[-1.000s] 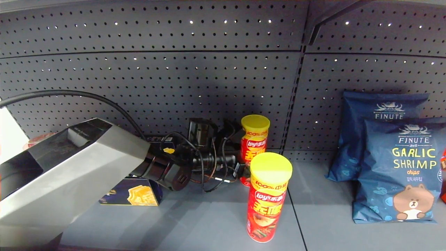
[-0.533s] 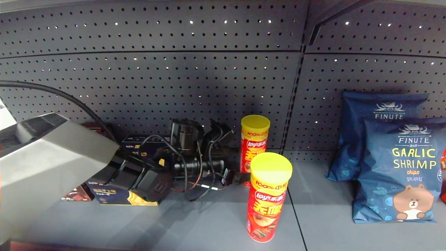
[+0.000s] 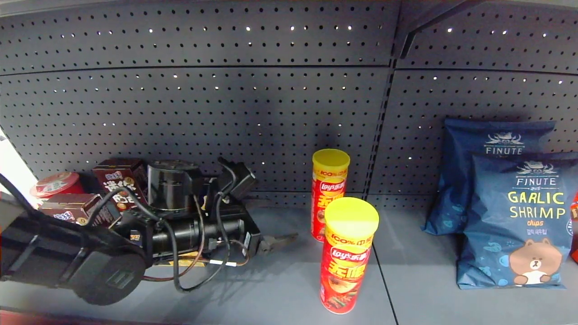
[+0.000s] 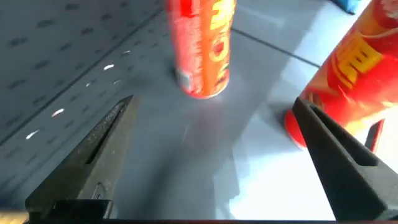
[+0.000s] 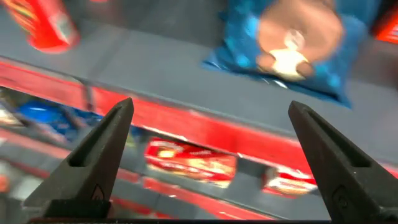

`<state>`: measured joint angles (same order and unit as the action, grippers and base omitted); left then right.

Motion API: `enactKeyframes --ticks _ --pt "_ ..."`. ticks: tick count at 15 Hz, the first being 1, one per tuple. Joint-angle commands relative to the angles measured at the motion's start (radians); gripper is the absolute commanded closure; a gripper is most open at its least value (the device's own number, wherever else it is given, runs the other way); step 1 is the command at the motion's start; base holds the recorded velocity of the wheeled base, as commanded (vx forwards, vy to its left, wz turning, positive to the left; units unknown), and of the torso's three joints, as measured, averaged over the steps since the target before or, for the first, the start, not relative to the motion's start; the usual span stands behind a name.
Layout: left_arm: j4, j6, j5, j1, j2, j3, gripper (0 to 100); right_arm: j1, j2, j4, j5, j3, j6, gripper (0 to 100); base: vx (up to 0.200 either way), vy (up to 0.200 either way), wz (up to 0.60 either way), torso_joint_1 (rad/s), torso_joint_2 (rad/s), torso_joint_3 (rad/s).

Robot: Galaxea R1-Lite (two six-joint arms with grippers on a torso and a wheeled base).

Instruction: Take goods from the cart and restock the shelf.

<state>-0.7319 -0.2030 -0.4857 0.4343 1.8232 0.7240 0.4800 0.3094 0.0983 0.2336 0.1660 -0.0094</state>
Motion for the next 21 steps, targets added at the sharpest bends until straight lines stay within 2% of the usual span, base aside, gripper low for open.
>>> enactKeyframes --ticks 1,2,3,5,6,8,11,13,18,21 --pt "0.002 0.002 0.061 0.024 -0.113 -0.067 0 0.019 0.33 -0.065 -0.066 0.159 0.052 0 0.0 0.0 0.0 0.0 0.0 0.0" --pt "0.003 0.005 0.095 0.04 -0.127 -0.081 0 0.022 0.393 -0.106 -0.071 0.173 0.051 0 0.0 0.0 0.0 0.0 0.0 0.0" --pt "0.008 0.025 0.179 0.07 -0.16 -0.114 0 0.049 0.562 -0.2 -0.063 0.222 0.054 0 0.0 0.0 0.0 0.0 0.0 0.0" --pt "0.009 0.054 0.233 0.086 -0.186 -0.14 0 0.089 0.8 -0.35 -0.014 0.267 0.071 0 0.0 0.0 0.0 0.0 0.0 0.0" --pt "0.008 0.054 0.245 0.086 -0.188 -0.143 0 0.108 0.844 -0.376 0.003 0.276 0.071 0 0.0 0.0 0.0 0.0 0.0 0.0" --pt "0.009 0.054 0.329 0.087 -0.185 -0.14 0 0.178 1.025 -0.393 0.062 0.34 0.08 0 0.0 0.0 0.0 0.0 0.0 0.0" --pt "0.008 0.054 0.374 0.077 -0.177 -0.137 0 0.249 1.206 -0.411 0.11 0.438 0.177 0 0.0 0.0 0.0 0.0 0.0 0.0" --pt "0.009 0.056 0.4 0.075 -0.173 -0.132 0 0.261 1.283 -0.41 0.11 0.478 0.183 0 0.0 0.0 0.0 0.0 0.0 0.0" --pt "0.009 0.054 0.401 0.07 -0.156 -0.126 0 0.316 1.37 -0.41 0.127 0.509 0.184 0 0.0 0.0 0.0 0.0 0.0 0.0" --pt "0.008 0.051 0.401 0.07 -0.134 -0.117 0 0.307 1.376 -0.411 0.127 0.507 0.186 0 0.0 0.0 0.0 0.0 0.0 0.0"
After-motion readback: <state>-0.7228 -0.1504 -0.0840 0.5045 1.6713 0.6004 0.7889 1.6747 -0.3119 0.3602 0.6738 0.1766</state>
